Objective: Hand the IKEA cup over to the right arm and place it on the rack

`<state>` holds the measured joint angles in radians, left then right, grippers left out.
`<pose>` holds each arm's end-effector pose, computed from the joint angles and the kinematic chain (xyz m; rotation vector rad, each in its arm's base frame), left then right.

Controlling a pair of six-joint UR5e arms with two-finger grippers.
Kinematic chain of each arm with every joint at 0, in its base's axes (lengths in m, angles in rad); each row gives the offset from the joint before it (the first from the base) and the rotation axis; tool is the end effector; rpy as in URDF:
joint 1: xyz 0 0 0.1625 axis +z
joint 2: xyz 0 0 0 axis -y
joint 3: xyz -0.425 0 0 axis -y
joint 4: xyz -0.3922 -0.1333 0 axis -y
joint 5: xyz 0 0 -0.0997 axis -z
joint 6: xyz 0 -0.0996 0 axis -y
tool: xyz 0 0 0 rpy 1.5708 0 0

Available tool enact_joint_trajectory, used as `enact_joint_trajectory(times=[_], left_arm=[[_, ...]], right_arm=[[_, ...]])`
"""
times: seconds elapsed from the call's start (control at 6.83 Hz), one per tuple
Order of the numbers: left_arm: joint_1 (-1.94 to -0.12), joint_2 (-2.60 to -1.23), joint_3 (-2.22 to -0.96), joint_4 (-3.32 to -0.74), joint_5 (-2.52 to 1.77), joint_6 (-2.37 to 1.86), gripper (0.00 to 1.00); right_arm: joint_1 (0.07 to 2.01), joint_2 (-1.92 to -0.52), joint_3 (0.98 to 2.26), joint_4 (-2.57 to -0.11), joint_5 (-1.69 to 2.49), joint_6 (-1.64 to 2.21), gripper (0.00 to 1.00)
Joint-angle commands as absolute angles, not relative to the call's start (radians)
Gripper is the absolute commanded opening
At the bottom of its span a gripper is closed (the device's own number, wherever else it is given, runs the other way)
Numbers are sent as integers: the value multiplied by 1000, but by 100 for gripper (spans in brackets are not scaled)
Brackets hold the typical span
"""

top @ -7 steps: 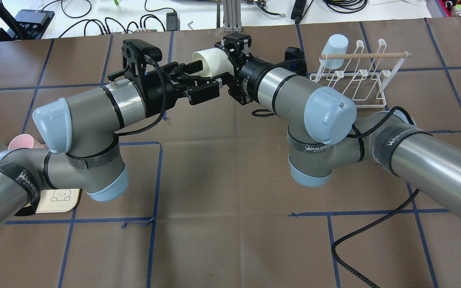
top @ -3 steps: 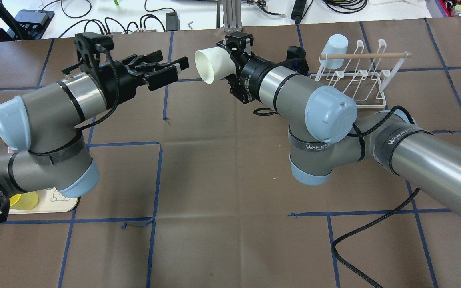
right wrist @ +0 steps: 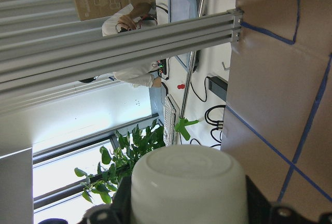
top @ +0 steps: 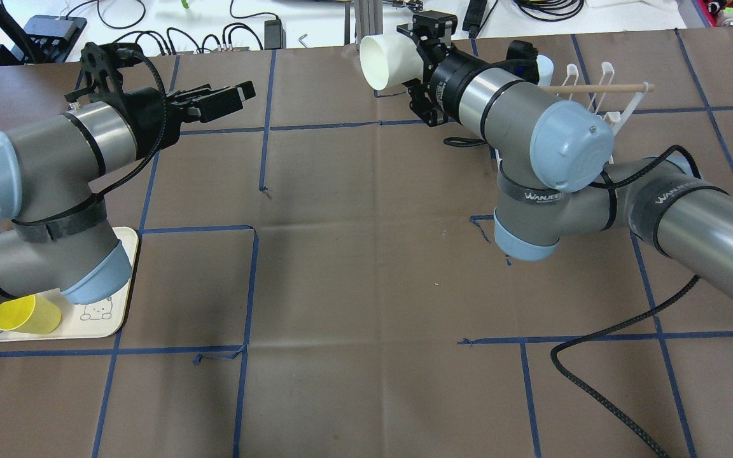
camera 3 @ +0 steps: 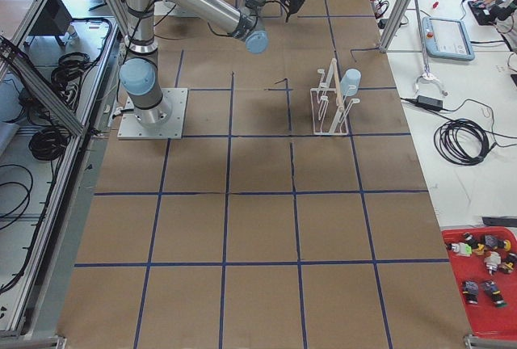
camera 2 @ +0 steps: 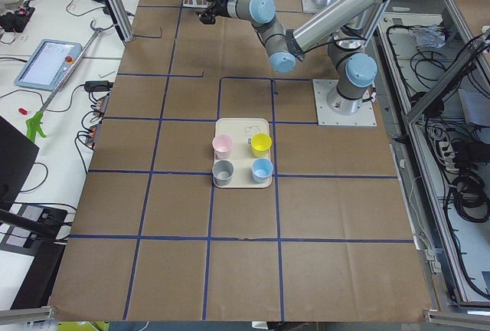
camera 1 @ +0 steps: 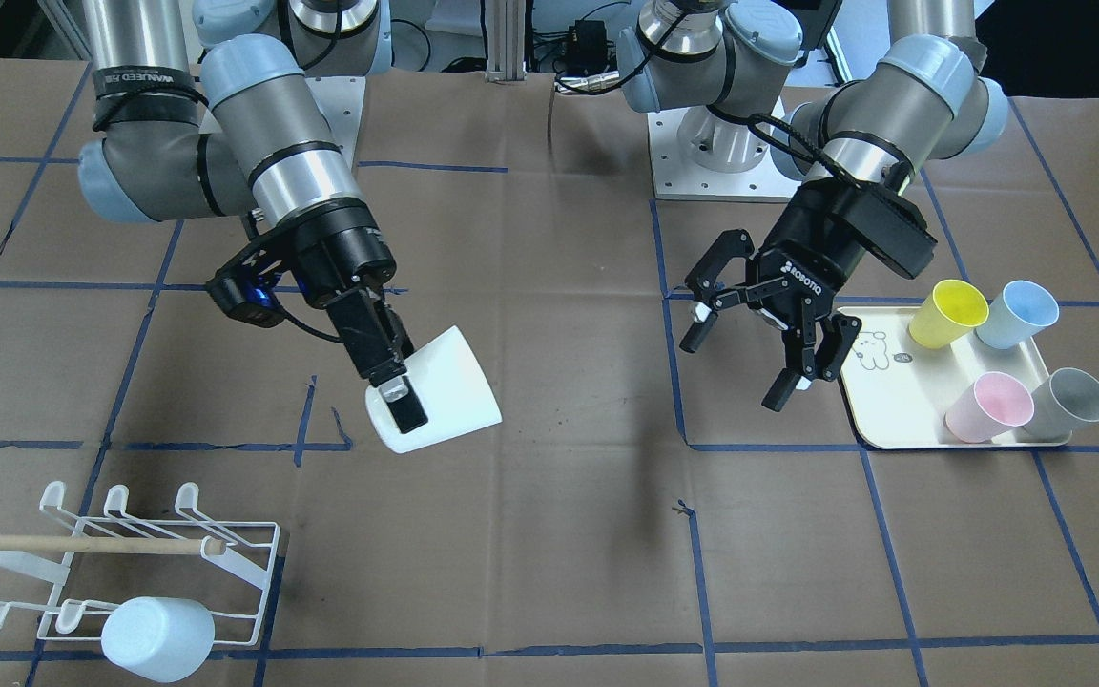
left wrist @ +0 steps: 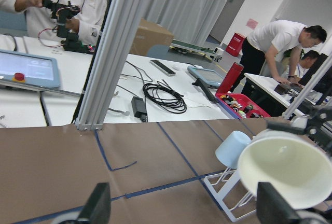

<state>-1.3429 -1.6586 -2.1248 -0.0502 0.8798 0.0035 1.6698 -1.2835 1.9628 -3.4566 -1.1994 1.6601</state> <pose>-0.0846 -0.5063 0.3789 -0.1296 -2.3378 1.1738 0.2228 -0.5284 0.3838 1.1837 1.5511 -0.5698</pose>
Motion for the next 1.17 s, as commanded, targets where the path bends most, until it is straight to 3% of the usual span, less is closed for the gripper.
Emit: enact_joint_trajectory(times=[0.0,0.73,1.03], left_arm=[[-1386,-1678,-1972,-430,1169,5,99],[-1477,-1614,-1530,-1676,1517,-9,99],[-1532,-1589,-1534,-1713,1573,-40,100]], right_arm=[[1567,-1288,1954,-3459,-1200,1442,26],[1376,-1266,1905,-3450,-1230,440,23],[1309,-1224,1876,-3459,-1258,147,22]])
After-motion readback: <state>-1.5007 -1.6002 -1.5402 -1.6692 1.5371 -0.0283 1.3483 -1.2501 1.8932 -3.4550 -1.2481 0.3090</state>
